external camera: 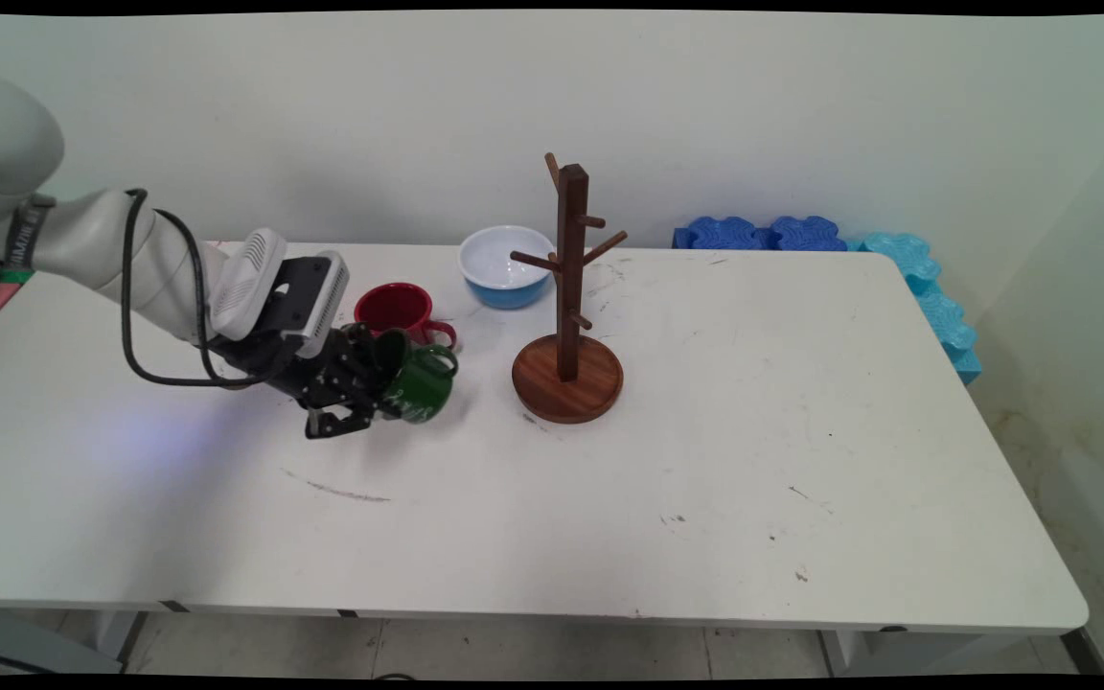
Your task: Place the picked object on the table
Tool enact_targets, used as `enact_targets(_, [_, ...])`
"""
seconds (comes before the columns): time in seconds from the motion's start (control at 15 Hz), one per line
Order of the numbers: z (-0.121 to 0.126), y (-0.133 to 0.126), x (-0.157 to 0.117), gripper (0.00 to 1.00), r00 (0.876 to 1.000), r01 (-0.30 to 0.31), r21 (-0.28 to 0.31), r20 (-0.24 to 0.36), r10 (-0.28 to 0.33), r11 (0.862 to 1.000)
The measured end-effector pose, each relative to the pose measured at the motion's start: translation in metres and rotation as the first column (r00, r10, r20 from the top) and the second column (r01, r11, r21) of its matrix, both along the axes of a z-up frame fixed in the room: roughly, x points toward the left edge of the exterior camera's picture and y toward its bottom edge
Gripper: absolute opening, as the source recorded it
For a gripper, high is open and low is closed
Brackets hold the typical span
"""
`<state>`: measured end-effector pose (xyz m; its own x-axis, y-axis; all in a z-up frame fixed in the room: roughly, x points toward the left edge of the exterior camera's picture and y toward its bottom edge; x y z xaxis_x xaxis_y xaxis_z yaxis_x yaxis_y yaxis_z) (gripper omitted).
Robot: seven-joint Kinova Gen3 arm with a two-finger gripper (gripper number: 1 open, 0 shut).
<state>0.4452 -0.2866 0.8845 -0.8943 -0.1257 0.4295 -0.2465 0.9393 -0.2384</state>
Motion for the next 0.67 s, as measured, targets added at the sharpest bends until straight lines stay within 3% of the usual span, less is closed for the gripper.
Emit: enact_targets(0.67, [-0.013, 0.004, 0.014, 0.0, 0.994, -0.013, 0.025, 0.107, 0.011, 1.0])
